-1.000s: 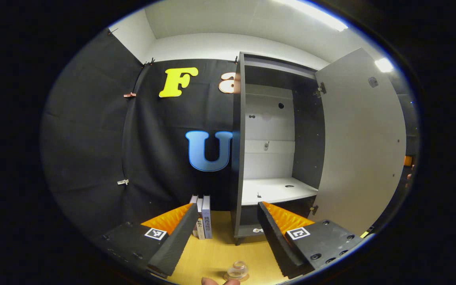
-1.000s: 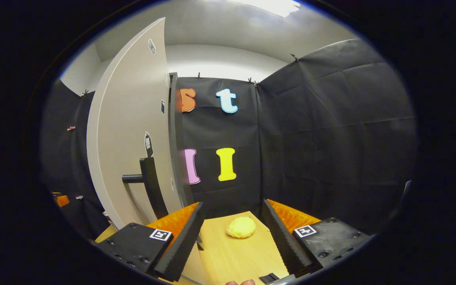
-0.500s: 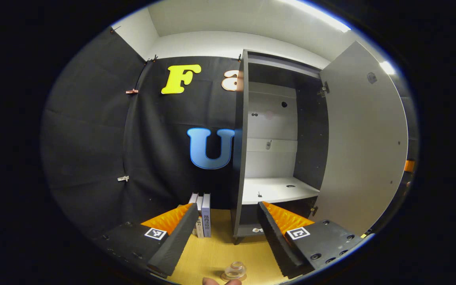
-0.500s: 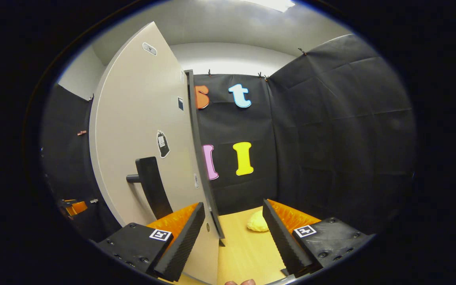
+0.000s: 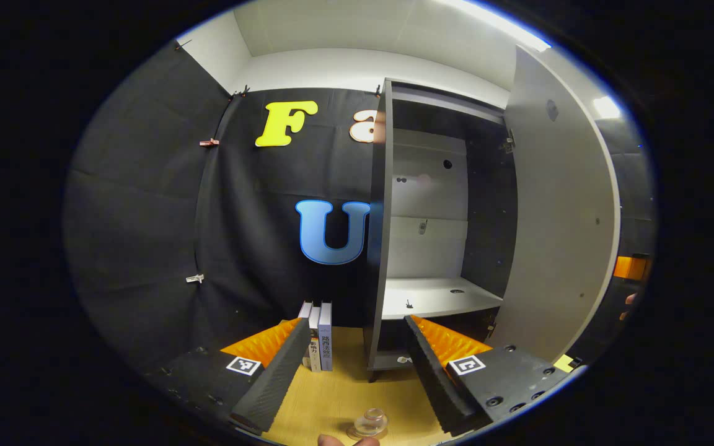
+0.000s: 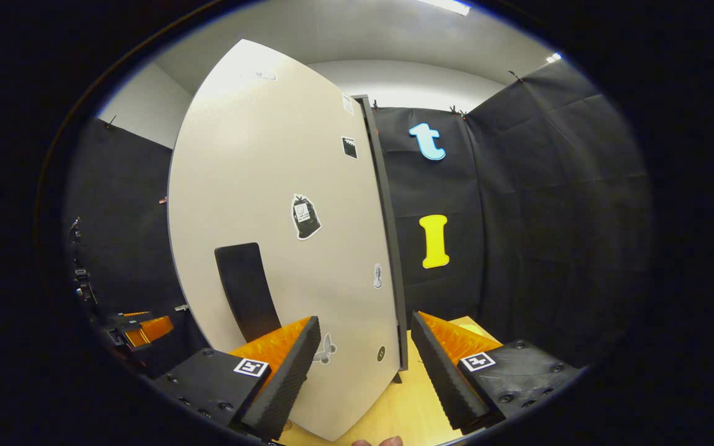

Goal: Open the cabinet door with the right hand, grasp the bottle in the cabinet with the left hand and place it on the coaster, then close the cabinet door with the right hand.

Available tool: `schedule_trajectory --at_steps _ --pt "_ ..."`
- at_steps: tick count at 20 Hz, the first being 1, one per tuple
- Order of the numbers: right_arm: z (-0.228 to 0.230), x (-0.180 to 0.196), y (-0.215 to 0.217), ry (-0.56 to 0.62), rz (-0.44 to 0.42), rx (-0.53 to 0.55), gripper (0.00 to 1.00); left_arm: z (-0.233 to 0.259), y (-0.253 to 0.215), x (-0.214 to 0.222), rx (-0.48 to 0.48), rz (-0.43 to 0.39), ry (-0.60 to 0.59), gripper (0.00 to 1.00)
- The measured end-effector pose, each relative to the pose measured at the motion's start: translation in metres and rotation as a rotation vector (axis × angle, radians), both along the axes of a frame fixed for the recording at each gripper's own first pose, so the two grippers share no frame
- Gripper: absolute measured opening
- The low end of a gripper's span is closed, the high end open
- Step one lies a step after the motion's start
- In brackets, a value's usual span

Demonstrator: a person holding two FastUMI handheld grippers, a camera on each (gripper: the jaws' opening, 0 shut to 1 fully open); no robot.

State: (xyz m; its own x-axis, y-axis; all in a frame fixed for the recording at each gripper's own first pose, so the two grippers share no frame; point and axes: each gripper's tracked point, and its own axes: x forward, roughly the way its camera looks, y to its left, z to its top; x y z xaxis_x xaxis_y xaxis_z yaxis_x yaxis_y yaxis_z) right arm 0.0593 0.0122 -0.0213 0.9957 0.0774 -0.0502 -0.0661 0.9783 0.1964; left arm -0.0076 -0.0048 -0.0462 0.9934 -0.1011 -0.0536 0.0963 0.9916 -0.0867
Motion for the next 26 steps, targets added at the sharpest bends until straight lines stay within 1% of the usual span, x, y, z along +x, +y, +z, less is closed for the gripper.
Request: schedule_trajectory --at_steps 1,2,3,4,6,7,9,11,13,15,16,17,18,20,21,25,26 --pt "-0.001 0.003 0.008 -0.001 0.008 0.009 0.96 0.000 0.001 0.000 0.000 0.000 -0.002 0.92" --pt "-0.001 0.007 0.017 0.000 0.022 0.015 1.00 0.002 0.002 0.000 0.001 0.001 -0.003 0.92" --pt "-0.001 0.011 0.025 0.005 0.039 0.020 0.96 0.002 0.003 -0.001 0.002 0.003 -0.004 0.94" --pt "-0.002 0.013 0.032 0.008 0.058 0.024 0.96 0.002 0.004 0.000 0.003 0.003 -0.004 0.92" --pt "-0.001 0.017 0.056 0.000 0.103 0.026 0.96 0.002 0.006 0.000 0.004 0.006 -0.004 0.92" --pt "-0.003 0.020 0.070 0.003 0.135 0.023 0.96 0.003 0.007 0.000 0.005 0.008 -0.005 0.94" --pt "-0.005 0.026 0.089 0.007 0.191 0.019 0.97 0.005 0.008 0.001 0.006 0.011 -0.005 0.94" --pt "-0.005 0.026 0.094 0.007 0.205 0.015 0.98 0.009 0.009 0.001 0.006 0.014 -0.011 0.94" --pt "-0.007 0.027 0.084 0.013 0.173 0.010 0.98 0.011 0.009 0.002 0.012 0.016 -0.015 0.94" --pt "-0.008 0.031 0.068 0.014 0.123 0.000 0.98 0.013 0.007 0.003 0.020 0.017 -0.017 0.94" --pt "-0.009 0.032 0.056 0.009 0.085 -0.020 0.98 0.014 0.004 0.004 0.021 0.012 -0.019 0.92" --pt "-0.010 0.032 0.047 0.008 0.060 -0.051 0.98 0.015 0.002 0.004 0.022 0.011 -0.021 0.92" --pt "-0.009 0.033 0.044 0.000 0.044 -0.071 0.98 0.018 0.001 0.005 0.024 0.007 -0.026 0.94" --pt "-0.007 0.031 0.039 -0.005 0.031 -0.061 0.98 0.020 -0.004 0.006 0.034 0.003 -0.033 0.92" --pt "-0.008 0.030 0.037 0.001 0.033 -0.066 0.98 0.020 -0.006 0.006 0.038 -0.001 -0.035 0.94" --pt "-0.011 0.022 0.014 -0.006 -0.022 -0.179 0.98 0.022 -0.014 0.004 0.049 -0.010 -0.047 0.94" --pt "-0.012 0.020 0.012 -0.005 -0.023 -0.185 0.98 0.021 -0.015 0.003 0.051 -0.011 -0.046 0.92"
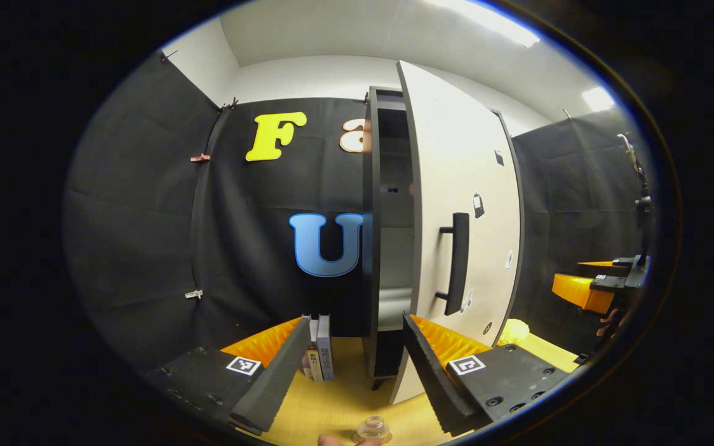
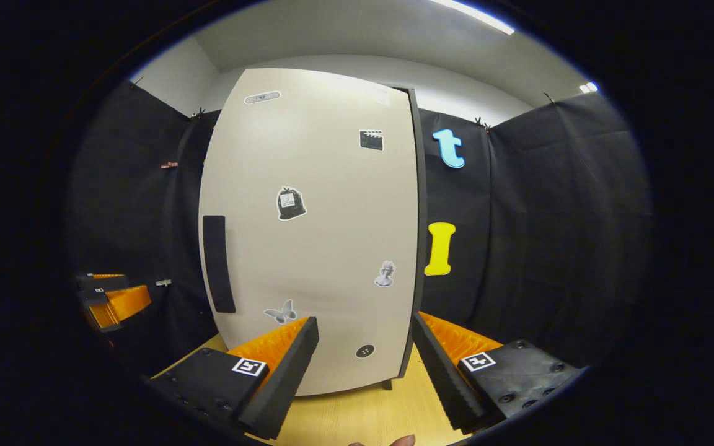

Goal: Open the cabinet door with the right hand, grasp the bottle in the cabinet with the left hand and place it on the coaster, then close the cabinet door with the right hand.

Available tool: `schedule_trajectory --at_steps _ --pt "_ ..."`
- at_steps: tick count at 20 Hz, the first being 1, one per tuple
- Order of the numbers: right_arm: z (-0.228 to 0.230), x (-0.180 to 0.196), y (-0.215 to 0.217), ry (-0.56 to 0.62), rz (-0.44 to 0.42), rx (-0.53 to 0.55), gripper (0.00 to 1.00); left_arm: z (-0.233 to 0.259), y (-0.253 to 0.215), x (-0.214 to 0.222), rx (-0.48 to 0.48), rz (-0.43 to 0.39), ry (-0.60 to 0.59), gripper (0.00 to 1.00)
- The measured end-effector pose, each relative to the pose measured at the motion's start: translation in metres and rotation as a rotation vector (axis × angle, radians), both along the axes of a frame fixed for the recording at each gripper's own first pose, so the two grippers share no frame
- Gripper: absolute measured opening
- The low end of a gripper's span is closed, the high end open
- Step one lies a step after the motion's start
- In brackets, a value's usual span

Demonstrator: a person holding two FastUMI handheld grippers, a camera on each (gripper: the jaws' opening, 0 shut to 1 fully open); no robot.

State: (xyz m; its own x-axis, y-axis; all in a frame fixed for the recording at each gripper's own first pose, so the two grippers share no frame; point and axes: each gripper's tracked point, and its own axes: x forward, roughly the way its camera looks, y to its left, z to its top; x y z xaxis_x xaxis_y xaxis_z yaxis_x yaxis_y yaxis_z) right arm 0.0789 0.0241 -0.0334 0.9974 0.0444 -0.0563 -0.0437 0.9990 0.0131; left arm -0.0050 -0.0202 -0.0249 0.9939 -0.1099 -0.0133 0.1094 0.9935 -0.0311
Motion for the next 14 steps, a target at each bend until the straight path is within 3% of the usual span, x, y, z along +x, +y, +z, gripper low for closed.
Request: schedule_trajectory --at_steps 14 --pt "-0.006 -0.014 -0.008 -0.013 0.011 -0.030 0.98 0.002 -0.013 -0.006 0.010 -0.008 -0.013 0.94"
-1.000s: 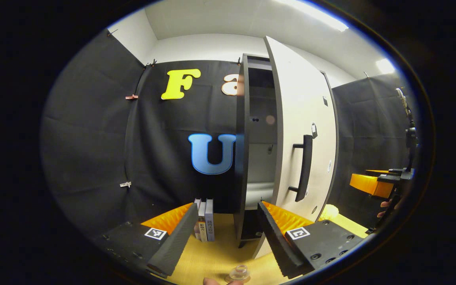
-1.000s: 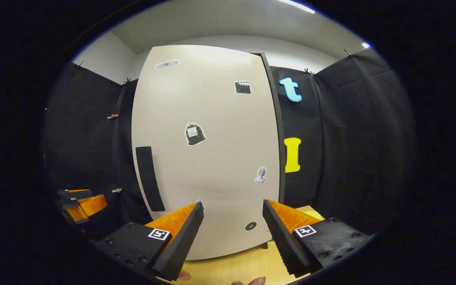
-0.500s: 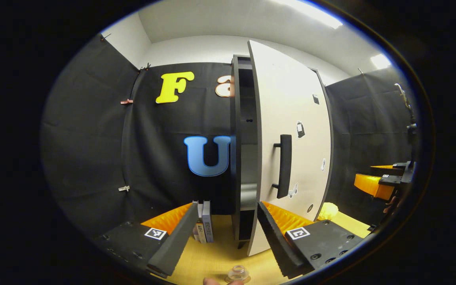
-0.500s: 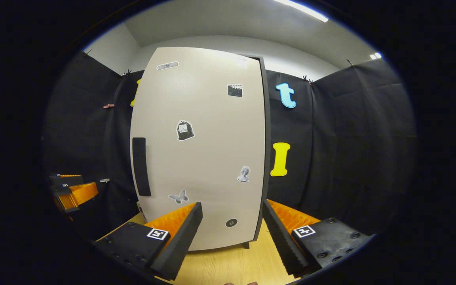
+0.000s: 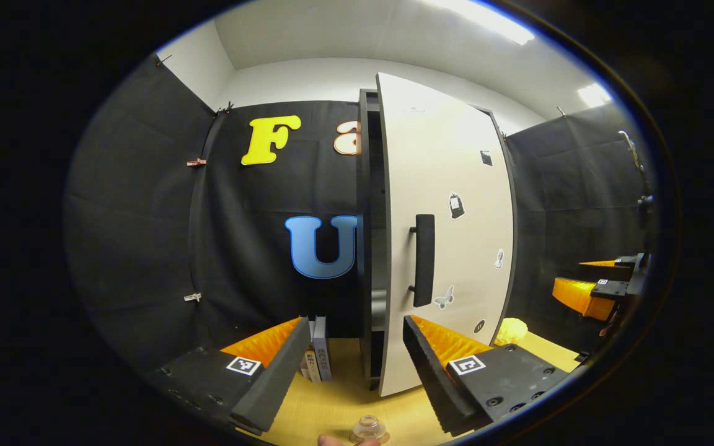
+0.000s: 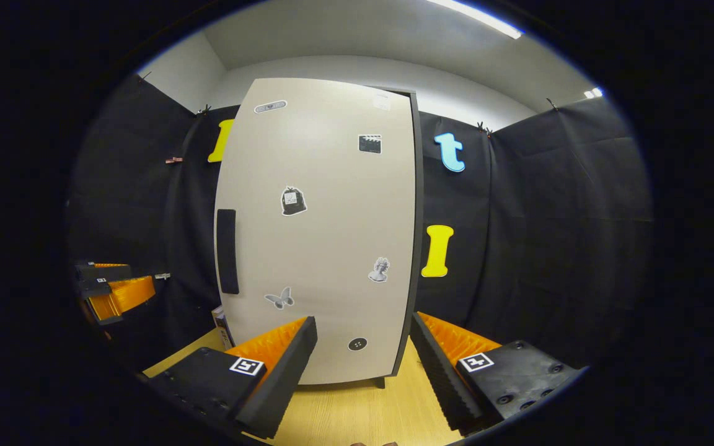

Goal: Open the cabinet door with the right hand, grasp the bottle in the cabinet with the left hand and place it on the coaster, then close the cabinet door with the right hand.

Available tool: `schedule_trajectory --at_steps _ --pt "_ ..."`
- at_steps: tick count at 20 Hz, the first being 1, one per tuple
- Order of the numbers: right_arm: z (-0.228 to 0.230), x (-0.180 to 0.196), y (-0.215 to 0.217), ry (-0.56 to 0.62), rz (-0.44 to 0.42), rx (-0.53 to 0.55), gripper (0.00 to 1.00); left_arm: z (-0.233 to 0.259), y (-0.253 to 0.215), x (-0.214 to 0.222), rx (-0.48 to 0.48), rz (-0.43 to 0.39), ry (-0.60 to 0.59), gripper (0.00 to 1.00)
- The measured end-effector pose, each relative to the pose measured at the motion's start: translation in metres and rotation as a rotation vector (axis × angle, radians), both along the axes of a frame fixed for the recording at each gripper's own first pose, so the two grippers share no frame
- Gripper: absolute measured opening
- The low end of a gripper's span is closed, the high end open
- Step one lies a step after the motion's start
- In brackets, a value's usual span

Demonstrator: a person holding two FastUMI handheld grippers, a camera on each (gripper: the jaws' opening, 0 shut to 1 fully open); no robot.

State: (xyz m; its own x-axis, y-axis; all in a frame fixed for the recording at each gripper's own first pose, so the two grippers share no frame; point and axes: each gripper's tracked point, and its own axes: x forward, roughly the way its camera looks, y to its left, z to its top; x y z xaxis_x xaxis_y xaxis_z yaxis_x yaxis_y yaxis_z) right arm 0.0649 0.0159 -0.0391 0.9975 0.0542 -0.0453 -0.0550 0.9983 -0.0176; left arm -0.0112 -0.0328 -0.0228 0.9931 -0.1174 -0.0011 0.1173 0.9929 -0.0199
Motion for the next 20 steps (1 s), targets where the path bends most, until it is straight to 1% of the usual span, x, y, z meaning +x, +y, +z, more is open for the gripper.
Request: schedule_trajectory --at_steps 5,9,20 --pt "0.000 -0.004 0.004 -0.005 0.015 0.008 0.98 0.000 0.001 -0.001 0.008 0.005 -0.004 0.95" --pt "-0.003 -0.004 0.008 -0.007 0.018 -0.018 0.98 -0.001 0.002 -0.002 0.004 0.006 -0.002 0.94" --pt "-0.003 -0.007 0.012 -0.019 0.026 0.002 0.98 0.000 -0.002 -0.003 0.012 0.004 -0.012 0.94"
